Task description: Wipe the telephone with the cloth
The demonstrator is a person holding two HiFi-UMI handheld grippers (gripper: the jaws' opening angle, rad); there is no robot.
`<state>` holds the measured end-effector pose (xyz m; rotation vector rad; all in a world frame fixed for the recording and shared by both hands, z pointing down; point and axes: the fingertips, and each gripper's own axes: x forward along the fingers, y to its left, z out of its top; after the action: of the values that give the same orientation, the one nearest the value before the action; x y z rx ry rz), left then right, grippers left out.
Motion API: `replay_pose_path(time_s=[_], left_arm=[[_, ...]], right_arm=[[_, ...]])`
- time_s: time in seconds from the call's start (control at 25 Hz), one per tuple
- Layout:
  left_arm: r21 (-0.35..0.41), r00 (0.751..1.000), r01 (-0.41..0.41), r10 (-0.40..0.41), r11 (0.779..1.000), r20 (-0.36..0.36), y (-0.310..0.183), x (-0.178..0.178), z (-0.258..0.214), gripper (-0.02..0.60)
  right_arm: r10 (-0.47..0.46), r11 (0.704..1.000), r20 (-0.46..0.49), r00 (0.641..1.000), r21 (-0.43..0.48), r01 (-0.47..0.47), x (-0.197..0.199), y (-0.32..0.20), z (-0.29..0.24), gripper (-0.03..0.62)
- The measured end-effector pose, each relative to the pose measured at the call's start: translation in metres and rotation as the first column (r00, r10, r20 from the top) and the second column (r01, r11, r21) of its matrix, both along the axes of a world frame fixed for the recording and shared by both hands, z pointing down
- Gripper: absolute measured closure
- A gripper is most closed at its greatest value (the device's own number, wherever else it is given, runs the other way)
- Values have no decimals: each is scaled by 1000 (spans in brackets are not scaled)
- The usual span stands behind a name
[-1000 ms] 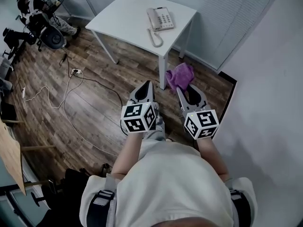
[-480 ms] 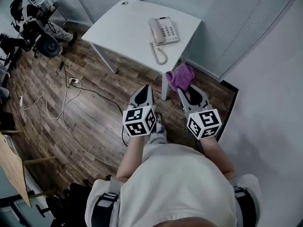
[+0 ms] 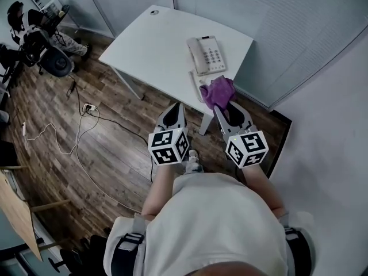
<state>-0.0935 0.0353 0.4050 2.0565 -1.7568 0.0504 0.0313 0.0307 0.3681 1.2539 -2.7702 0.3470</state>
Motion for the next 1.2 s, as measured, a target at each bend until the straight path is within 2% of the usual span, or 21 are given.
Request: replay_pose_path(time_s=[0.28,0.6,0.96,1.2], left_arm=[[10,1000,-30,30,1000,-8,-64,-23,-2,561],[-13,998,-63,63,998,-3,-128,-41,13,561],[-43,997,-82,82,996,-9,-157,-40,29,561],[-60,999,-39,39,997,-16,-187,-41,47,561]], right_arm=[[18,1000,-19,1000,20,-18,-28,-58,-4,467],[51,999,-8,999,-10,-51,-49,-123,11,467],[47,998,-40,998,-28,-48,-55,-173,23,467],[4,1000,-58,998,-30,-6,-60,-226,37,467]])
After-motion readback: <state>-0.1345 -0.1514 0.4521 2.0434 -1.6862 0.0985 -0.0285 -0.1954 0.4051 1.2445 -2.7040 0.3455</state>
